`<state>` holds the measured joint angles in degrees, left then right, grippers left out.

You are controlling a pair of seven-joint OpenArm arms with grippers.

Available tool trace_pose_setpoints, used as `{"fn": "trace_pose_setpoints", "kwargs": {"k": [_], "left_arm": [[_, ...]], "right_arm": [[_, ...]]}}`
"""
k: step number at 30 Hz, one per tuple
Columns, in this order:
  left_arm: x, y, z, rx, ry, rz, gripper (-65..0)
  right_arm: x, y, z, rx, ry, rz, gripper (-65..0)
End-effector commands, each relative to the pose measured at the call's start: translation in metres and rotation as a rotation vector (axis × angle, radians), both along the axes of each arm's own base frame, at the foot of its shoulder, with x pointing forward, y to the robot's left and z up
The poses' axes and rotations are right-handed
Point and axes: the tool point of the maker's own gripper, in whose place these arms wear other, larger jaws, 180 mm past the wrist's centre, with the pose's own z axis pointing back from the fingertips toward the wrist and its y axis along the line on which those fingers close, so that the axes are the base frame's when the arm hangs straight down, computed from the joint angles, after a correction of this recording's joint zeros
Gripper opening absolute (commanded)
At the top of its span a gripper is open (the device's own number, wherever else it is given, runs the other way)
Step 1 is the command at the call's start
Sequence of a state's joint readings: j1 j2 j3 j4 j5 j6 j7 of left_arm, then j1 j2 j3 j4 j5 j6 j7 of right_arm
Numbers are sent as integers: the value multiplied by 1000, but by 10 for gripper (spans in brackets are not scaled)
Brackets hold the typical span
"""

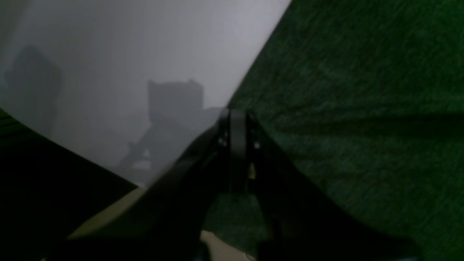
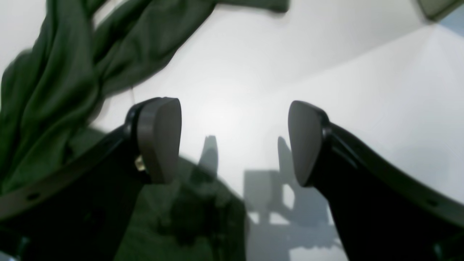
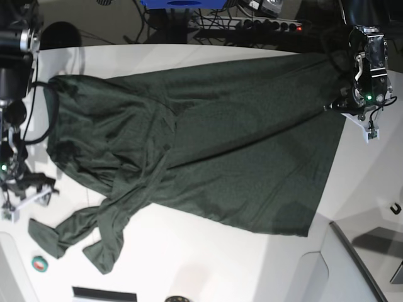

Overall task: Layout the t-shirt on the table in an organized manner, then fold the t-shirt properly
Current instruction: 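Pull the shirt edge with the right gripper along the table, then release the shirt with both grippers and raise them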

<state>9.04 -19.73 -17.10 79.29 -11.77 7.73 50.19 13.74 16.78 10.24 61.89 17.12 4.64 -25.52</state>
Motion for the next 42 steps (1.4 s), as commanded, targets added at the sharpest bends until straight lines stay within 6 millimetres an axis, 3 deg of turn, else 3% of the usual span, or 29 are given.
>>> {"fn": "trace_pose_setpoints", "kwargs": {"k": [1, 4, 7, 9, 12, 15, 16, 23, 28, 35, 42], "left_arm": [[14, 7, 13, 33, -44, -5, -650], [14, 7, 12, 32, -41, -3, -650], [14, 8, 12, 33, -40, -2, -650], [16, 7, 14, 32, -46, -3, -650], [18, 7, 15, 28, -56, -3, -650], [29, 6, 18, 22, -73, 2, -650], [32, 4, 16, 17, -73, 0, -650], [55, -33, -5, -4, -10, -119, -650], [64, -31, -12, -15, 9, -104, -650], [75, -28, -30, -28, 19, -72, -650], [100, -59, -54, -44, 36, -136, -650]], "right_arm": [[3, -14, 14, -30, -28, -10, -233], [-26, -1, -9, -7, 42, 0, -237], [-53, 13, -17, -12, 54, 28, -258], [-65, 29, -11, -17, 32, 66, -374], [-81, 48, -6, -4, 10, 85, -650], [-95, 56, -16, 11, 36, 92, -611], [-96, 58, -18, 19, 40, 89, -626], [-120, 55, -58, 51, 157, 60, -642], [-135, 51, -80, 64, 225, 41, -642], [-140, 35, -112, 92, 325, -12, -642], [-127, 20, -112, 83, 334, -34, -642]]}}
